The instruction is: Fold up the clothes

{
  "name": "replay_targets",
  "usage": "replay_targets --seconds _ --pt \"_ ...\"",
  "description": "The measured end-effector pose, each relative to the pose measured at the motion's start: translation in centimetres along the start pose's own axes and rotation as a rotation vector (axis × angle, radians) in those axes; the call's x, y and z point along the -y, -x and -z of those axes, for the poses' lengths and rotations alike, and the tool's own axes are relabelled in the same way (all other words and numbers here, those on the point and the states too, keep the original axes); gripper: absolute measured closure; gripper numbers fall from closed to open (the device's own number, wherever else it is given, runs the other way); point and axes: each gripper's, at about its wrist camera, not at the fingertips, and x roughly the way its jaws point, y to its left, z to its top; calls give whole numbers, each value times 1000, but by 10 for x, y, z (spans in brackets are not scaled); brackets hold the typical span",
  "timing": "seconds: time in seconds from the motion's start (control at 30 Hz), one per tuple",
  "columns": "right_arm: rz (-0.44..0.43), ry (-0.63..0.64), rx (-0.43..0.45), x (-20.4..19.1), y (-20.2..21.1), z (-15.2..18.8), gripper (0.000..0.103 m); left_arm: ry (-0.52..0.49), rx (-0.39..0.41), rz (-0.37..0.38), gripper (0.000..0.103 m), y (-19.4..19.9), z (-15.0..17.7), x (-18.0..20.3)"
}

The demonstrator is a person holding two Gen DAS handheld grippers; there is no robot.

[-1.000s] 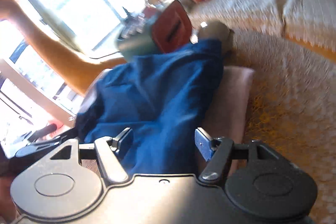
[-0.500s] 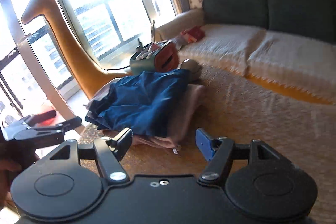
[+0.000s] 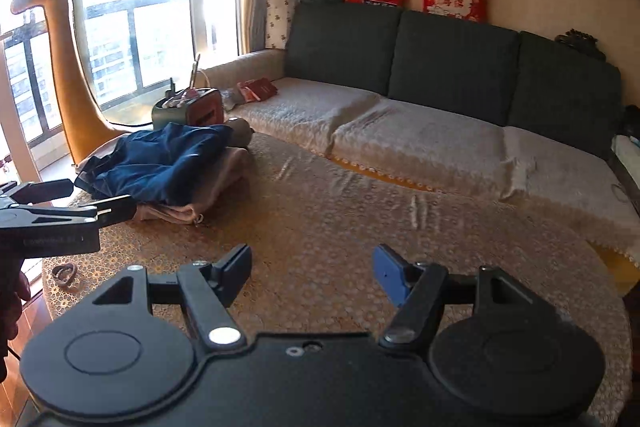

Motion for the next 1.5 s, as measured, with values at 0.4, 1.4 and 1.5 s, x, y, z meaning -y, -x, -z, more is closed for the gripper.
replay_targets --seconds 0.4,1.4,1.5 --pt "204 -92 26 54 47 60 0 -80 47 166 0 38 31 112" --pt "458 -240 70 107 75 123 0 -126 73 81 0 53 63 160" --pt "459 -238 65 109 72 122 0 -124 69 76 0 53 63 158"
